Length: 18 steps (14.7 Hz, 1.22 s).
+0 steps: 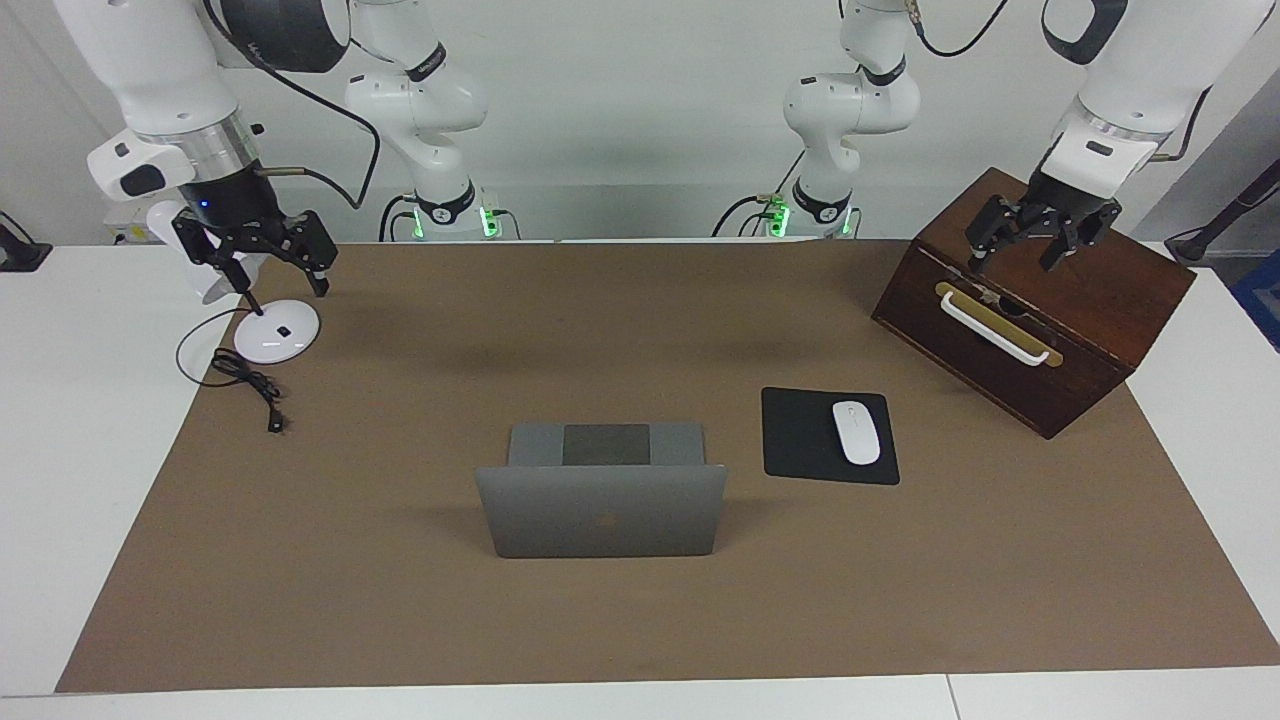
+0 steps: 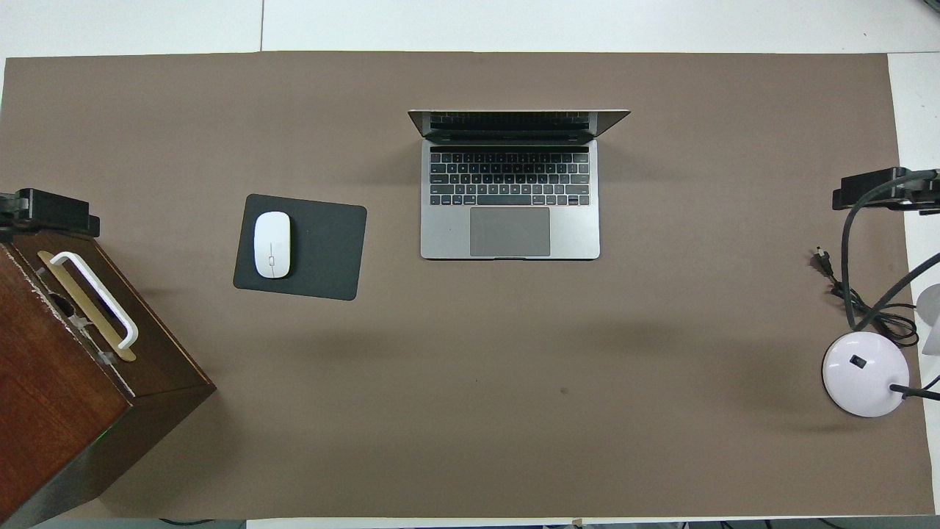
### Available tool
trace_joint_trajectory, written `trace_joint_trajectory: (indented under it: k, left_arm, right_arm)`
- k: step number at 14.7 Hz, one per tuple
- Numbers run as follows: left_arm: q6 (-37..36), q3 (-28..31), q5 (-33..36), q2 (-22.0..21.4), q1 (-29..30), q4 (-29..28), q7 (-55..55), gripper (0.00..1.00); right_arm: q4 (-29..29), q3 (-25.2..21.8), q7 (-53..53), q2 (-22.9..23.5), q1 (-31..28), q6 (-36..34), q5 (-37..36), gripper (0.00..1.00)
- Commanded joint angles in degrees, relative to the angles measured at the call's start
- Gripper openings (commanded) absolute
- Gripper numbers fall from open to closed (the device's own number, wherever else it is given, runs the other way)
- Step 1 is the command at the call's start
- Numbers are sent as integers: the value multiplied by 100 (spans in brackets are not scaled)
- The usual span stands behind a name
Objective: Close laptop with both arms
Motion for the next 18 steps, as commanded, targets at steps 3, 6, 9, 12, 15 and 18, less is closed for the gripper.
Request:
trace_joint_trajectory:
  k: [3, 6, 9, 12, 15, 18]
  left_arm:
    - [-69, -25, 50, -38, 23, -13, 44, 100]
    - [-69, -16, 50, -38, 23, -4, 44, 100]
    - [-69, -16, 50, -38, 23, -4, 44, 100]
    - [-77, -16, 50, -38, 23, -4, 44, 100]
    - [-69, -16, 50, -38, 23, -4, 44, 100]
    - [-78, -16, 50, -82, 50, -91, 53, 100]
  right_arm:
    - [-204, -38, -213, -161, 28, 170, -97, 100]
    - [-213, -38, -266, -161, 28, 170, -97, 100]
    - [-213, -38, -266, -161, 28, 301, -97, 100]
    - [-222, -38, -266, -161, 28, 328, -97, 100]
    - [-222, -38, -266, -161, 28, 328, -97, 100]
    - [-222, -38, -248, -161, 28, 328, -97, 100]
